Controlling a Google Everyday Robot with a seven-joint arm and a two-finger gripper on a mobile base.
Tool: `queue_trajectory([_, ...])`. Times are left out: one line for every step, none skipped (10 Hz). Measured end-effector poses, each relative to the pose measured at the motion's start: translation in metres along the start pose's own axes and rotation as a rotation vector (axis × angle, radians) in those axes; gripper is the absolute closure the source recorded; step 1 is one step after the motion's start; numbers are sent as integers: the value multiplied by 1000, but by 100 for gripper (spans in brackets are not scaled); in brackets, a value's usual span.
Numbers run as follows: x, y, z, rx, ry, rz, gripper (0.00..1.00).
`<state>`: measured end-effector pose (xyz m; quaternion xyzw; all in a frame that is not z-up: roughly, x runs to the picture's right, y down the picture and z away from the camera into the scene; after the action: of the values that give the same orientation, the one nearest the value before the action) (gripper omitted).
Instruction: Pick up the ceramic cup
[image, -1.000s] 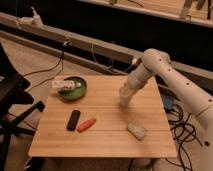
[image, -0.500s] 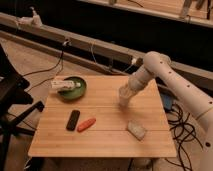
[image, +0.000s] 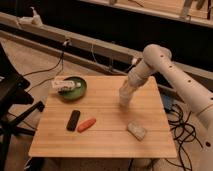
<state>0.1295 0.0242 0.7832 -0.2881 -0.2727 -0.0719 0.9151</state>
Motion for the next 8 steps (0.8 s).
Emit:
queue_trajectory([4,0,3,2,2,11,30])
queue_trajectory([7,1,6,-1,4,19,23])
queue_trajectory([10,1,10,-6,6,28,20])
queue_trajectory([12,1,15,-12,6,35,20])
queue_trajectory([16,1,20,-20,8,44,20])
queue_trajectory([19,3,23,-28,10,52,20])
queue_trajectory([22,4,27,-38,11,62,20])
queue_trajectory([25,6,30,-45,13,74,20])
